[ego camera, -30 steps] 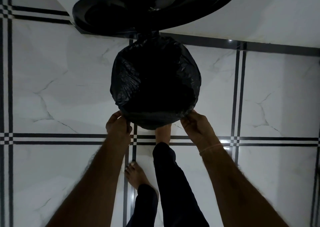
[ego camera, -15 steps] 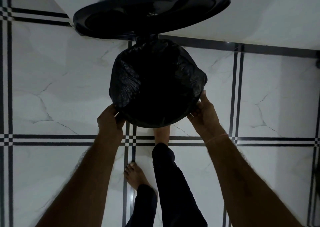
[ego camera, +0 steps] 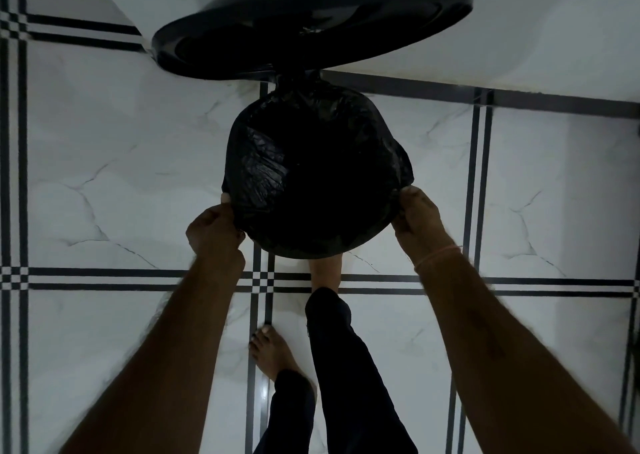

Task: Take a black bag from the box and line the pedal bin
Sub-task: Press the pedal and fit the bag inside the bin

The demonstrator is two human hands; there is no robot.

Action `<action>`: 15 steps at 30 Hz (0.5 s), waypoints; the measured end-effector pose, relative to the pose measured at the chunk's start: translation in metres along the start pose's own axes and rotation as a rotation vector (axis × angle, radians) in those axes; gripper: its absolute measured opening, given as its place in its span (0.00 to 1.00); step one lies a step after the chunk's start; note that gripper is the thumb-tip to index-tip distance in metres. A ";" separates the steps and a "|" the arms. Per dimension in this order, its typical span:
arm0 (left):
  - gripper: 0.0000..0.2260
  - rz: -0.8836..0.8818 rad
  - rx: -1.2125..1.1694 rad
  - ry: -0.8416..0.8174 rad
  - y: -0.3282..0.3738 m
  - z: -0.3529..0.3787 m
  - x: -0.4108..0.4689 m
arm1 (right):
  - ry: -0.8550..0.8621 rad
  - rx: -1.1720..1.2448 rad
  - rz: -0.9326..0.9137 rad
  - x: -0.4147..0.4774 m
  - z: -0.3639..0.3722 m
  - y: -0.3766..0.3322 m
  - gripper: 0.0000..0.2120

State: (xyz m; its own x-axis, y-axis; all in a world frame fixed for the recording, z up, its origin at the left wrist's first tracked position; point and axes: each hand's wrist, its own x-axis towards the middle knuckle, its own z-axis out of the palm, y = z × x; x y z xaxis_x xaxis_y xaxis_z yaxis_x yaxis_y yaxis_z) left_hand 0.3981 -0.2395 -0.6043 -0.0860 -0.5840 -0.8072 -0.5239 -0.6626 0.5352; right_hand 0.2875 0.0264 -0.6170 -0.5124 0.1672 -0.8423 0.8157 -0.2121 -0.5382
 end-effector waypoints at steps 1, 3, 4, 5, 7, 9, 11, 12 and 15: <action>0.08 0.004 -0.029 0.014 0.001 0.000 0.000 | -0.023 -0.020 -0.027 -0.003 -0.001 0.000 0.11; 0.08 0.042 -0.054 0.019 0.003 0.000 -0.001 | -0.086 -0.004 -0.044 -0.008 -0.004 0.000 0.08; 0.09 0.075 -0.040 0.010 0.004 0.000 -0.001 | -0.129 0.035 -0.035 -0.012 -0.006 -0.001 0.09; 0.10 0.109 -0.016 -0.009 0.006 -0.001 -0.001 | -0.165 0.067 -0.019 -0.015 -0.007 -0.003 0.13; 0.10 0.160 0.034 -0.054 0.007 -0.004 0.000 | -0.151 0.060 0.006 -0.016 -0.006 -0.007 0.17; 0.10 0.175 0.042 -0.084 0.008 -0.007 -0.001 | -0.056 0.057 0.025 -0.014 0.000 -0.011 0.12; 0.10 0.168 0.019 -0.096 0.007 -0.009 -0.003 | 0.023 0.050 0.040 -0.011 0.006 -0.012 0.04; 0.10 0.165 0.004 -0.101 0.007 -0.010 -0.004 | 0.048 0.027 0.032 -0.008 0.008 -0.013 0.02; 0.10 0.159 -0.012 -0.089 0.004 -0.009 -0.005 | 0.086 -0.107 -0.063 -0.005 0.009 -0.014 0.07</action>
State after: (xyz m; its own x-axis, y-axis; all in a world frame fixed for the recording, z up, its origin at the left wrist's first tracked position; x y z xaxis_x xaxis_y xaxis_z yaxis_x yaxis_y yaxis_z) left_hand 0.4041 -0.2438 -0.5959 -0.2415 -0.6382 -0.7310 -0.4879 -0.5713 0.6600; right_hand 0.2765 0.0196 -0.6056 -0.5424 0.2601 -0.7988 0.8088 -0.0954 -0.5803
